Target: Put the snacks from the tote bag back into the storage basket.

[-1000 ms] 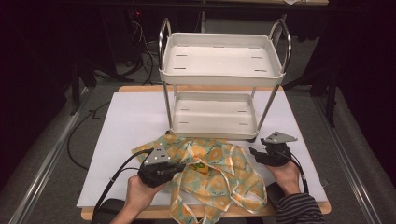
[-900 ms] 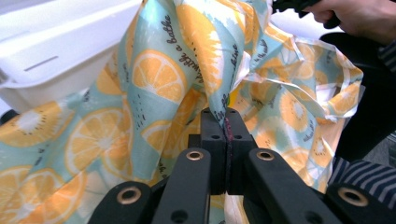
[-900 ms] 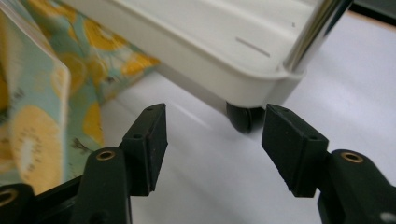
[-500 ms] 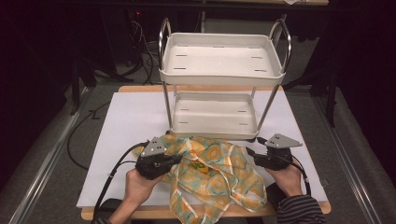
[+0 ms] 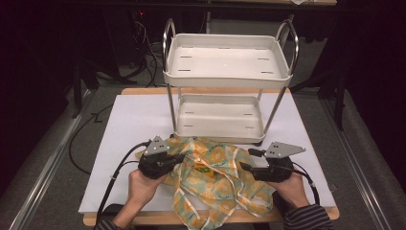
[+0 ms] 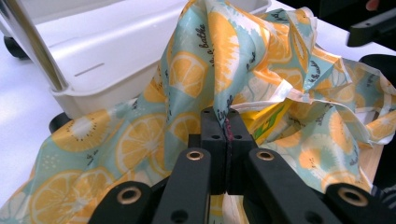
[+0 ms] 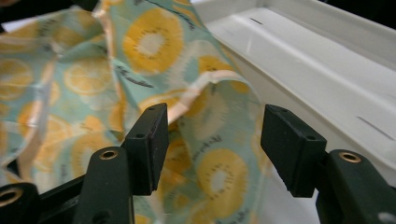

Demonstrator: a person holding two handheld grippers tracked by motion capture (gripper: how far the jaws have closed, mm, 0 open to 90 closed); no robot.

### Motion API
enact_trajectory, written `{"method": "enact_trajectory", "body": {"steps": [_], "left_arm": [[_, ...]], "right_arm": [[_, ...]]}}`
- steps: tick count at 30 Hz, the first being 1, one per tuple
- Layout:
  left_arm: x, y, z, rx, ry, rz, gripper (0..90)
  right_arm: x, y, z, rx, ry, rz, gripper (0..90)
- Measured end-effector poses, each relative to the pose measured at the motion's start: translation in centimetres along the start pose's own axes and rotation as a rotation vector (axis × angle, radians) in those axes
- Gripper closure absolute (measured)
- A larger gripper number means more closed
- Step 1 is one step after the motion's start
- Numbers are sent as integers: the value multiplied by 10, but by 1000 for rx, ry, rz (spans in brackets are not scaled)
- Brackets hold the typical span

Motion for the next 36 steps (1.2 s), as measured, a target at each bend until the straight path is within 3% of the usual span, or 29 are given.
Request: {"method": "enact_trajectory", "body": {"steps": [5, 12, 18, 19, 21, 27, 31, 36], "left_arm": [[-1, 3, -3, -5, -5, -2, 897], [1, 5, -5, -9, 5, -15, 896], [2, 4, -4, -2, 4, -12, 896], [1, 4, -4, 0, 2, -10, 896], [2, 6, -5, -4, 3, -18, 896], [2, 5, -5, 0, 2, -13, 896], [-1, 2, -4, 11, 12, 11, 897], [0, 1, -6, 3, 15, 10, 897]], "right_arm": [[-4, 10, -14, -57, -11, -10, 435], [1, 21, -20, -88, -14, -59, 474], [3, 25, -24, -122, -14, -91, 579], [3, 26, -24, -136, -13, -89, 644], [4, 25, -26, -137, -37, -93, 697], [5, 27, -26, -160, -40, -110, 846], [-2, 22, -28, -177, -55, -58, 900], [-5, 17, -24, -132, -73, -35, 900]]}}
Point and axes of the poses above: each handheld gripper's, and its own axes: y roughly forward along the jaws, x roughly out of its underside, z roughly to its right, the point moved 6 cm from there along y, roughly forward along the jaws, and after that the axes turned 11 degrees about -y, right-handed, at the moved point
